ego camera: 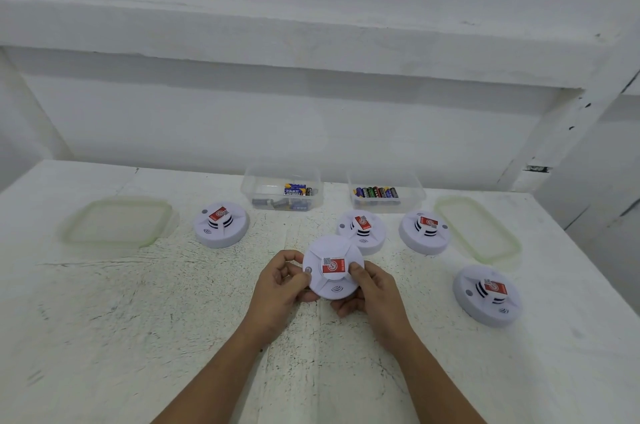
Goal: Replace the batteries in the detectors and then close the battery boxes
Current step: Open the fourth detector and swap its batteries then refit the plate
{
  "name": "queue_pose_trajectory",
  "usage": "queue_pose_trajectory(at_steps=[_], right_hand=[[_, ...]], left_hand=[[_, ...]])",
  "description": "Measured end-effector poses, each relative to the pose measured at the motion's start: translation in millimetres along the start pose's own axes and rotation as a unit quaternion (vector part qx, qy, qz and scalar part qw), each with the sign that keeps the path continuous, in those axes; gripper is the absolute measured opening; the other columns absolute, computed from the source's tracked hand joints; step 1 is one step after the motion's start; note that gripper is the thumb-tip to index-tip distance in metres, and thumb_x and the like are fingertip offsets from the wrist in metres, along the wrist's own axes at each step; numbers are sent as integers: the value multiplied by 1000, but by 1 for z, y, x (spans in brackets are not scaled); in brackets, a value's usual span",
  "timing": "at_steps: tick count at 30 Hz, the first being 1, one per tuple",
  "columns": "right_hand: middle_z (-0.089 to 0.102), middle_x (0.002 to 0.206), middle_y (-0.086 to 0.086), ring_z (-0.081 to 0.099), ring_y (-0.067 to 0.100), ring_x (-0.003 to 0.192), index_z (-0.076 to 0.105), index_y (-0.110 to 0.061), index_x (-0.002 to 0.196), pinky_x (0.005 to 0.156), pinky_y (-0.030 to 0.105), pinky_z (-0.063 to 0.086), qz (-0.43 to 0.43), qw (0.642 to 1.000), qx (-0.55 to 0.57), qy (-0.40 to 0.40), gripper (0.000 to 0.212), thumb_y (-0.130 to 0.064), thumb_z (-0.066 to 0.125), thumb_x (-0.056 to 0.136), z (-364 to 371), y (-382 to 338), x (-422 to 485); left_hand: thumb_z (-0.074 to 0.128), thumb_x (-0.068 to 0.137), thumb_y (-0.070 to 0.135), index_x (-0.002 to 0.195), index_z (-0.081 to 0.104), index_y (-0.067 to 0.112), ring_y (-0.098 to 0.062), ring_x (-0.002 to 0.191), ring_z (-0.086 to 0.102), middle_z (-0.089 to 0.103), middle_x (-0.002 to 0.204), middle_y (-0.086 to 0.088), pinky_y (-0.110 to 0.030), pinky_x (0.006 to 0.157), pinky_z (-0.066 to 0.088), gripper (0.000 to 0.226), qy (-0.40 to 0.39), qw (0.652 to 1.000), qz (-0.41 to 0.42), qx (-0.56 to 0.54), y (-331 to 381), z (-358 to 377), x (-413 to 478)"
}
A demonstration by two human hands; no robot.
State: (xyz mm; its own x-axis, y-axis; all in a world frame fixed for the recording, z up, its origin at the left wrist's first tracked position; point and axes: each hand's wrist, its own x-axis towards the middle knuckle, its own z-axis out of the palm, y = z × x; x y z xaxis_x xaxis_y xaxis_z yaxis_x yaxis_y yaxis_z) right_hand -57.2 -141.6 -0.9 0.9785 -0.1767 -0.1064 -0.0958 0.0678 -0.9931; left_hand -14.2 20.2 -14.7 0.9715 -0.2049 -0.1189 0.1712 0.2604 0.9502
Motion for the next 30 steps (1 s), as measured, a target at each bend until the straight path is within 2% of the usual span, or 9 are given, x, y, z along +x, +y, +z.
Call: queue_pose_trajectory(at_steps=[6, 13, 25, 30], right_hand=[[70, 73, 20, 61, 31, 54, 68, -3, 92, 51, 35, 53, -1, 1000, 7, 1, 28, -19, 46, 99, 0, -1, 0], [69, 74, 24, 61, 32, 54, 67, 0, 93, 51, 35, 53, 0, 1000, 10, 3, 29, -21, 47, 98, 0, 1, 1], [69, 73, 24, 61, 36, 56, 67, -1, 92, 54, 38, 54, -7, 1000, -3, 8, 31, -23, 47, 98, -1, 3, 1], [69, 73, 23, 62, 34, 55, 67, -1, 93, 54, 37, 54, -8, 1000, -4, 9, 30, -23, 47, 98, -1, 4, 0]], left_hand=[[55, 88, -10, 104, 59, -2, -21, 71, 68, 60, 78, -17, -36, 65, 59, 18, 6, 1000, 12, 14, 2, 2, -4], [56, 89, -8, 106, 59, -4, -25, 74, 68, 60, 82, -22, -41, 68, 60, 18, 12, 1000, 8, 10, 2, 2, -5], [54, 89, -10, 101, 61, -1, -20, 69, 67, 60, 75, -16, -38, 66, 60, 17, 16, 1000, 9, 7, 5, 4, -7], [55, 89, -8, 102, 61, -1, -22, 71, 68, 62, 75, -15, -47, 72, 58, 16, 20, 1000, 8, 11, 4, 4, -7]])
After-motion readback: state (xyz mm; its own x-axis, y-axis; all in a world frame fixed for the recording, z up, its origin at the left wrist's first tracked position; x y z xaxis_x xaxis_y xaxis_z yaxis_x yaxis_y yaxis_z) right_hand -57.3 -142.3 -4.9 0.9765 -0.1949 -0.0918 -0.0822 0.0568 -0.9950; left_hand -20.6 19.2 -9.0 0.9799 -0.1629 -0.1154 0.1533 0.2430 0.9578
